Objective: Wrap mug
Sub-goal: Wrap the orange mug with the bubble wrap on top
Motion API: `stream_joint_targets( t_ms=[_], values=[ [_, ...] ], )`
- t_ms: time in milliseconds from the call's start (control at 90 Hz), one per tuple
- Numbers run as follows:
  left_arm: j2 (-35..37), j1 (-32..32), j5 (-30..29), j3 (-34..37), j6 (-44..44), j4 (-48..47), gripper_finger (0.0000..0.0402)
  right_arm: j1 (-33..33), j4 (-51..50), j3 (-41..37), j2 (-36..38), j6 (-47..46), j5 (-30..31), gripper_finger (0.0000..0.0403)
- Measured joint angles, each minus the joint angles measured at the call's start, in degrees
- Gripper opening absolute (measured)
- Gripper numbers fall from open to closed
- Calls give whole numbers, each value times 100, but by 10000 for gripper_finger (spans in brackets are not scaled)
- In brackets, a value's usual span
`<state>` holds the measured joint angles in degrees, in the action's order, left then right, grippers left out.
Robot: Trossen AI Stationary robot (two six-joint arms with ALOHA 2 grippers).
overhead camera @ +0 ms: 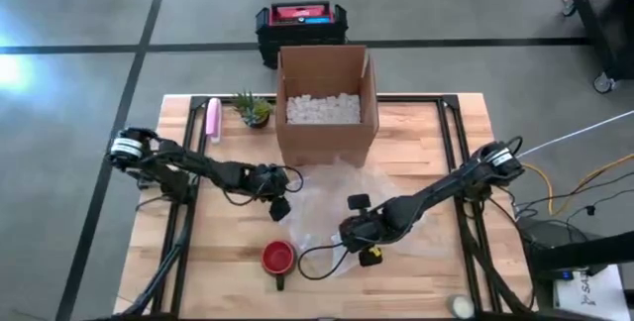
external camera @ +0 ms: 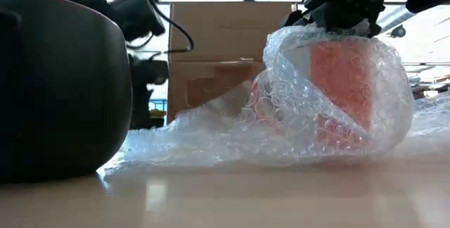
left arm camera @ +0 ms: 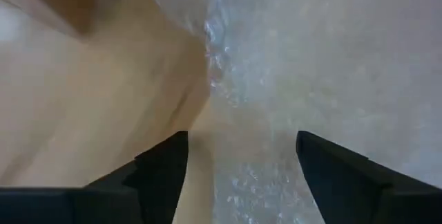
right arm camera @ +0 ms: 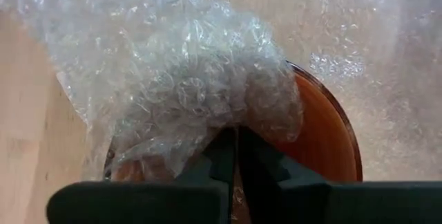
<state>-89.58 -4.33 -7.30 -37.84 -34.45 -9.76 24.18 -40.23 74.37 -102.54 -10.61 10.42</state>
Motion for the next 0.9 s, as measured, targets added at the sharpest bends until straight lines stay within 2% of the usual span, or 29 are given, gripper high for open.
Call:
stream_joint_targets(
  t_ms=[89,233,289,444,600,778,900],
  values=[
    [-111,5,-7,-202,64,-234,178,4,16,0,0,2,0,2],
    [198,-25,319,-698,277,-926,40,4,12,0,0,1,-1,2],
    [430,-41,314,-940,379,-962,14,4,9,0,0,3,-4,2],
    [795,-175,241,-1562,603,-964,19,2,-17,29,7,7,-7,2],
    [749,-392,276,-2142,849,-727,3,4,-137,250,45,13,-11,2],
    [292,-791,840,-2254,967,963,2,-20,-147,387,114,15,9,2],
    [-207,-1068,890,-2253,1134,1919,2,-39,-155,387,118,14,9,2]
  ],
)
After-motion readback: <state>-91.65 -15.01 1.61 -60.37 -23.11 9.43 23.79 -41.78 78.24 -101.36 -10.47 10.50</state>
